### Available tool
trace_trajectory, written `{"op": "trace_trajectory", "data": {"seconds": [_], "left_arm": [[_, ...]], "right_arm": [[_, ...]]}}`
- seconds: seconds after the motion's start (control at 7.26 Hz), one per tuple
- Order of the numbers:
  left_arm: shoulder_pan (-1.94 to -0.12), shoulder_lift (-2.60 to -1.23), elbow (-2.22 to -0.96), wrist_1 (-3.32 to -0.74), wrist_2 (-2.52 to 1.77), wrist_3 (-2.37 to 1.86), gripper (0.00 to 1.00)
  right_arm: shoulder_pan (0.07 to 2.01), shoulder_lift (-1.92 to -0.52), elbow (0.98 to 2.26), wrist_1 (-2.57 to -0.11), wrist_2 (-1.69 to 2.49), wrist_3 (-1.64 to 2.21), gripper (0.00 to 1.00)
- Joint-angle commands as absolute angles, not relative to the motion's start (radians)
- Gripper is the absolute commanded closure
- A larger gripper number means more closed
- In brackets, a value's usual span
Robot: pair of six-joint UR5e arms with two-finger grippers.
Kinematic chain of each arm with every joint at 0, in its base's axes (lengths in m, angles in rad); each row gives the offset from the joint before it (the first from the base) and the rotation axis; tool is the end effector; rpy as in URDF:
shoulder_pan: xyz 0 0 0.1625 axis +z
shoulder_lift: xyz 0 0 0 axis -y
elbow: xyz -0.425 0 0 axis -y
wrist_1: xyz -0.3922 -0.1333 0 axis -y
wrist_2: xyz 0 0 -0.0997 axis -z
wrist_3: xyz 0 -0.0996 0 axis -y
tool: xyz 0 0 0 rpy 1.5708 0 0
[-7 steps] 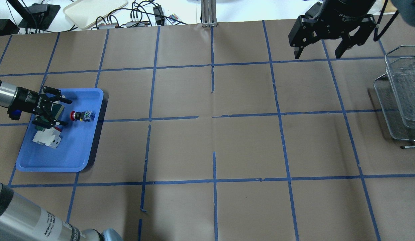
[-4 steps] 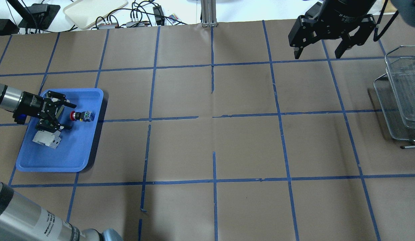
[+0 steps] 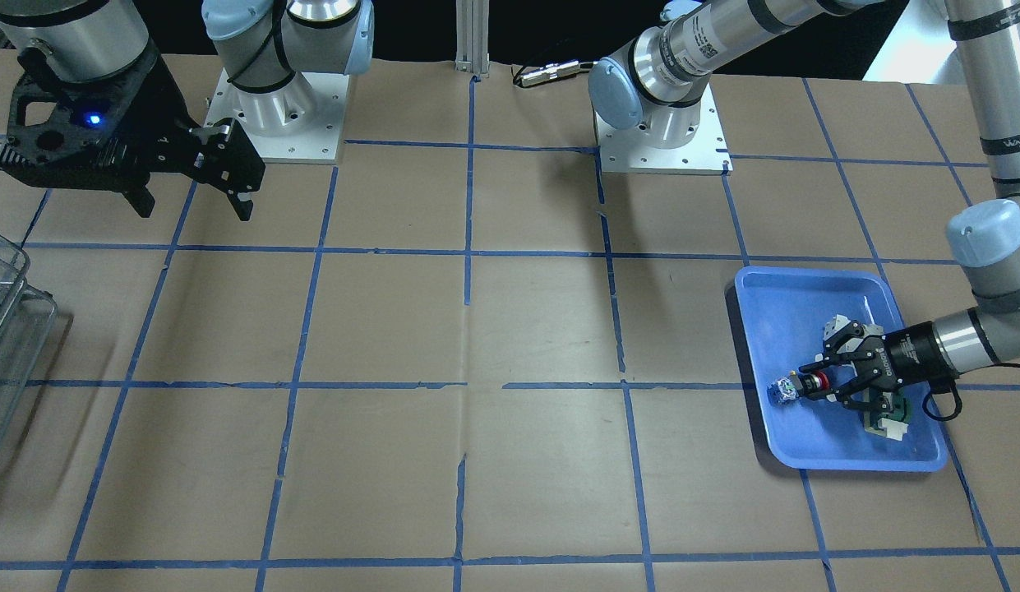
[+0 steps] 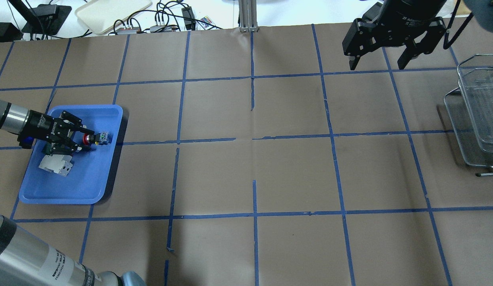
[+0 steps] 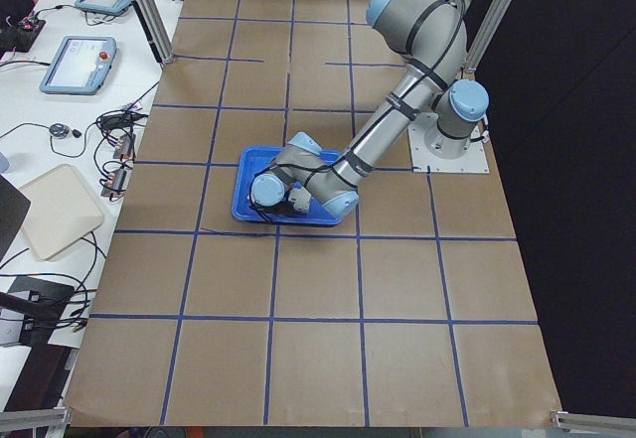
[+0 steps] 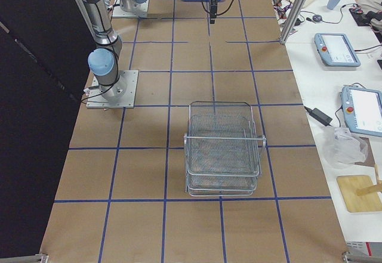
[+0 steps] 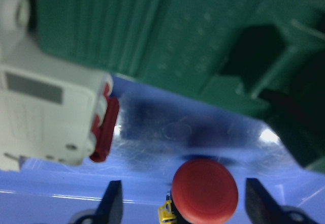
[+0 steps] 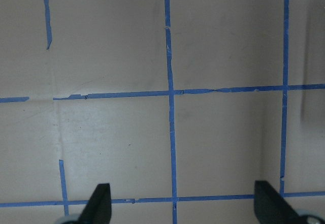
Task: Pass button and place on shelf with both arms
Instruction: 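Lower the left gripper and close it on the red push button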
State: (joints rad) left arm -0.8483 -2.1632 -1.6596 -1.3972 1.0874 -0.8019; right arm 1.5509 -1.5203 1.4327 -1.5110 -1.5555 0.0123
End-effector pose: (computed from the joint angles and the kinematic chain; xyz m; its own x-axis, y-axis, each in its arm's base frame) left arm 0.2529 -0.5585 0.1426 0.0573 -0.9961 -0.0669 -0.7718 -0.0867 0.6299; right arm 0.1246 -0.5172 0.5245 -0.9994 0.0318 -0.0156 0.0322 0.9991 -0.0276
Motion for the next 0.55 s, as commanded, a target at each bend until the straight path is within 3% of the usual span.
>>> {"op": "trace_trajectory", "data": {"seconds": [0.0,0.41], "left_arm": [[-0.848,-2.158,-1.658,-1.422,1.086,-0.802,1.00],[-0.944,-2.073,-1.620,-1.508,1.023,-0.810,1.00]], "right_arm": [[1.551,-1.520,1.433,-1.511,-1.555,0.012,0.00],[1.549,-1.522,1.431,-1.516,-1.555,0.015,0.00]]}}
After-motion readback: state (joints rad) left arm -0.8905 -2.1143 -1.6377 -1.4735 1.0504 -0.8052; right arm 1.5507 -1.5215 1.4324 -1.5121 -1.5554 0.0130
